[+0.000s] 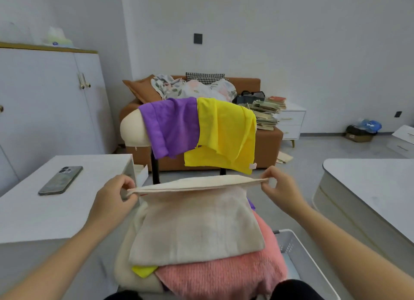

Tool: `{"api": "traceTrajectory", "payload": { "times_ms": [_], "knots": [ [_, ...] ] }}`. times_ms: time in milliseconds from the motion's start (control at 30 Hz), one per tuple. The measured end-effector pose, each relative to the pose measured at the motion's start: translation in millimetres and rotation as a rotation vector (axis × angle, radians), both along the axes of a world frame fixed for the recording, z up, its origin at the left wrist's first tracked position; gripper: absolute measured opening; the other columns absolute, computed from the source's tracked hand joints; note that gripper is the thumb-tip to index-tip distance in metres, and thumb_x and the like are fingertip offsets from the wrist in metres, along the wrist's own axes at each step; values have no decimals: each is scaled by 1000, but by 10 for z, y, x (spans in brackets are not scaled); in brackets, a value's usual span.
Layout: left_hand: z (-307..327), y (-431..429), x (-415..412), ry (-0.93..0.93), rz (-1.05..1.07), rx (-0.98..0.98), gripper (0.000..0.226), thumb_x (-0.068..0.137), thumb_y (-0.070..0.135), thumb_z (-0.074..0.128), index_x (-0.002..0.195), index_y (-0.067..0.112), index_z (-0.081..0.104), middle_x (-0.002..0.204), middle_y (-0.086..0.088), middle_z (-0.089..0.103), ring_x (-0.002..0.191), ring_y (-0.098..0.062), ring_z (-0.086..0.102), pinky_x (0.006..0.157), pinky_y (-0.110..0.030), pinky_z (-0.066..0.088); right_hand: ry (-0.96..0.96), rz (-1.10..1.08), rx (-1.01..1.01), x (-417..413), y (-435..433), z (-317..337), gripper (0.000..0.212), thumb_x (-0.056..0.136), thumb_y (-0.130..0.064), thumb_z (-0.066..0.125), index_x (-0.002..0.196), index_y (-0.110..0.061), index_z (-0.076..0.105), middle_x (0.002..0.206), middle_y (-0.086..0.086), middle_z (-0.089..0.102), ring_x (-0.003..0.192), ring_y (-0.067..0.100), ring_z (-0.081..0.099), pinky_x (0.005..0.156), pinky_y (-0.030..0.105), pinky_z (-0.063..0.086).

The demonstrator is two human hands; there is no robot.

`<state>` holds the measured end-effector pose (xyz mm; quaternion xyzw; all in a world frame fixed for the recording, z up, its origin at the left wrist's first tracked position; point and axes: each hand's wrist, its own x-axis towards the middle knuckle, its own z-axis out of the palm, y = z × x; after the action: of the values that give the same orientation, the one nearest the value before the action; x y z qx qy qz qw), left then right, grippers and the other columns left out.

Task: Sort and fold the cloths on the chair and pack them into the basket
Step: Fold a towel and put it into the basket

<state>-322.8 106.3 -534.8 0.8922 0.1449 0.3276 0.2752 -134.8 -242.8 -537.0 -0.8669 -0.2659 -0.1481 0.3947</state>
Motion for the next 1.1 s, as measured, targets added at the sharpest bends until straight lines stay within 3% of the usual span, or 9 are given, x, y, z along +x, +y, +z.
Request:
{"api": "traceTrajectory", "payload": {
  "times_ms": [133,267,467,567,667,800,900,1000,1100],
  "knots": [
    [-378,-63,-349,-47,-141,171,8,66,26,50,71,27,44,75,11,46,71,-5,43,62,-15,35,-16,28,-17,-343,-175,-369,30,73,4,65,74,-23,51,82,3,62,78,19,58,69,33,47],
    [-694,-82,-501,-19,-208,298,6,63,25,44,67,21,41,70,9,40,66,-10,37,61,-25,34,-41,33,-71,-516,-247,-716,44,68,4,66,70,-32,40,79,-4,53,75,17,53,64,36,46],
    [-1025,-113,-559,72,-248,399,7,59,21,40,63,15,38,70,9,34,65,-10,29,63,-18,26,-19,17,-137,-592,-253,-1000,36,65,-5,57,67,-32,33,76,-7,43,69,17,46,60,33,39],
    [-1052,-111,-560,118,-294,508,6,60,20,42,62,16,39,70,8,36,67,-7,23,65,-16,22,13,26,-192,-607,-273,-1098,26,69,-4,57,68,-23,40,78,-9,42,67,14,44,59,30,38],
    [-1065,-98,-551,228,-341,595,9,58,23,42,66,21,38,71,7,42,69,-8,31,64,-18,18,60,-4,-290,-595,-267,-1151,21,73,-4,60,74,-18,44,82,-12,42,68,9,45,59,28,39],
    [-1176,-64,-546,383,-388,595,23,56,28,45,70,32,27,74,17,34,68,-2,32,61,-15,29,103,12,-338,-607,-244,-1164,23,73,-3,57,74,-24,47,87,-14,42,71,12,47,62,34,44],
    [-1198,-76,-540,381,-402,477,16,65,32,52,67,32,36,73,20,36,68,3,38,57,-20,35,141,9,-332,-572,-240,-1180,32,72,5,50,71,-27,53,90,-16,42,80,11,48,64,26,43],
    [-1073,-163,-393,216,-194,87,19,86,19,56,68,18,52,75,10,48,69,-5,47,57,-26,36,231,-89,-64,-493,-172,-1089,31,82,5,50,78,-25,60,91,-11,49,85,10,49,66,15,35],
    [-923,-123,-87,155,88,-330,3,93,13,52,91,12,54,89,2,52,81,-17,52,67,-29,39,356,-160,200,-354,-26,-915,18,91,-6,51,102,-18,57,100,-7,57,95,11,54,78,24,41]
  ]
}}
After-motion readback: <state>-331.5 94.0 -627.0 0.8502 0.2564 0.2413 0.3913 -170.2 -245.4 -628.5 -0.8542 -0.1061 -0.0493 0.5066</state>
